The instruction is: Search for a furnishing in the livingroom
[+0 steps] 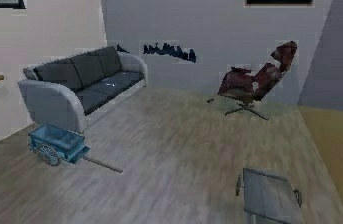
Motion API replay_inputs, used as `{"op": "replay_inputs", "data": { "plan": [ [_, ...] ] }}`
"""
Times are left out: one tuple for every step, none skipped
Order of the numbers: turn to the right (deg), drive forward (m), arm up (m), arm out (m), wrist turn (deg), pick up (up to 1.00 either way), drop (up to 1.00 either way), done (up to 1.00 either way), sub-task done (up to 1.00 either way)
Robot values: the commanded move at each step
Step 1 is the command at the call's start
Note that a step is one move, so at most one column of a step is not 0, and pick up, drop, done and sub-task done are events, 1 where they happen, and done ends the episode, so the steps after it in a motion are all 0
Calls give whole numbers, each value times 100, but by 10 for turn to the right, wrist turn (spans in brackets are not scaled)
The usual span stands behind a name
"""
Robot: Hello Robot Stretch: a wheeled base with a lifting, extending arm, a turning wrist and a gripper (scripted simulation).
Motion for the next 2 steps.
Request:
{"op": "replay_inputs", "data": {
  "plan": [
    [0,100,0,0,0,0,0,0,0],
    [60,0,0,0,0,0,0,0,0]
  ]
}}
